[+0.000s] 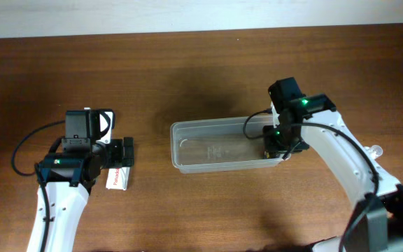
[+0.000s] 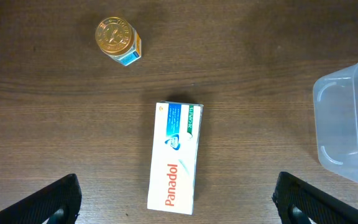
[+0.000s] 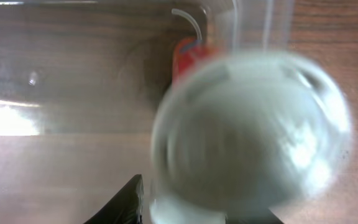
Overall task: Pack container
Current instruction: 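Place the dark bottle upright in the container's right end, then grasp the white spray bottle with the right gripper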
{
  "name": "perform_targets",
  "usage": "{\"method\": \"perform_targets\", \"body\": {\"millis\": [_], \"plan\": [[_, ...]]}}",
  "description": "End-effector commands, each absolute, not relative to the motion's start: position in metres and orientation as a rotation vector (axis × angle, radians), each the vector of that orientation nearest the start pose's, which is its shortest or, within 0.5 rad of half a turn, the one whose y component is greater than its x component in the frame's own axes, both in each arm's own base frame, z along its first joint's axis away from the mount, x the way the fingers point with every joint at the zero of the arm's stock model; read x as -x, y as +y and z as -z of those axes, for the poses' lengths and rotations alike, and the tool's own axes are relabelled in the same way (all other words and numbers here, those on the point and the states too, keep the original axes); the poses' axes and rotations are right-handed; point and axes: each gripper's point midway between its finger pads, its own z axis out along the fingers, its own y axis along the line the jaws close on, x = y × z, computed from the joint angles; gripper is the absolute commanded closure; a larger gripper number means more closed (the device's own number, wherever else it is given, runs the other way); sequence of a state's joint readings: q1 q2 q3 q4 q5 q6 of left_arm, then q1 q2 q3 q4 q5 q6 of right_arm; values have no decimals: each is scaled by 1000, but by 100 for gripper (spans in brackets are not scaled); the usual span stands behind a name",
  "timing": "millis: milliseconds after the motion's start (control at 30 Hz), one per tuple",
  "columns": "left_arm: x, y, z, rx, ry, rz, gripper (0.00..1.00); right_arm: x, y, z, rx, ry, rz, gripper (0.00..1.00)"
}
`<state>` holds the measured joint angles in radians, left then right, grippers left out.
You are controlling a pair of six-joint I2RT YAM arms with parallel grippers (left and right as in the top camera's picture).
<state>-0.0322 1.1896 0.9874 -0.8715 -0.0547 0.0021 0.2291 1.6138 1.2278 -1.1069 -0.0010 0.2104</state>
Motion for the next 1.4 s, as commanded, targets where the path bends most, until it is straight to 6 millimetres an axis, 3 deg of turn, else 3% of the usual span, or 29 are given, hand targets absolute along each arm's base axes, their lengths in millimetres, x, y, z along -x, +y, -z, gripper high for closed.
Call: {"method": "perform_targets", "body": {"millis": [0,33,67,133,200,300,367,467,633,833,1033,1067,1100,1167,1367], "plan": [[-295,-2,-159,-14,2624,-40,1,-304,69,-155,16,2884,-58,64],[-295,-2,-159,-14,2624,-40,0,-306,66,-171,5,2839,-56,64],[-295,-2,-159,-14,2624,-40,1,-307,52,-199,-72,2756,-18,58],[-295,-2,-159,-14,2624,-40,1,-305,25,-234,-186,2649,46,45],[-295,-2,-159,-14,2624,-40,1,-299,-4,-254,-302,2577,96,40],[-295,-2,-159,-14,2624,-39,0,-286,-49,-262,-500,2533,146,34],[-295,-2,-159,-14,2625,-39,1,-271,-88,-253,-690,2546,194,32],[-295,-2,-159,-14,2627,-39,1,-257,-121,-229,-876,2599,167,31],[-295,-2,-159,-14,2627,-39,1,-250,-157,-171,-1136,2738,89,30],[-295,-2,-159,-14,2627,-40,1,-256,-162,-129,-1180,2877,61,30],[-294,-2,-158,-15,2630,-41,1,-260,-164,-103,-1205,2942,45,37],[-294,-2,-158,-14,2630,-40,1,-261,-165,-101,-1205,2943,45,43],[-294,-2,-158,-15,2630,-40,0,-262,-166,-101,-1204,2938,46,56],[-294,-2,-158,-14,2631,-40,0,-263,-166,-101,-1202,2936,46,67],[-294,-2,-158,-14,2631,-40,1,-263,-164,-101,-1202,2937,35,83]]}}
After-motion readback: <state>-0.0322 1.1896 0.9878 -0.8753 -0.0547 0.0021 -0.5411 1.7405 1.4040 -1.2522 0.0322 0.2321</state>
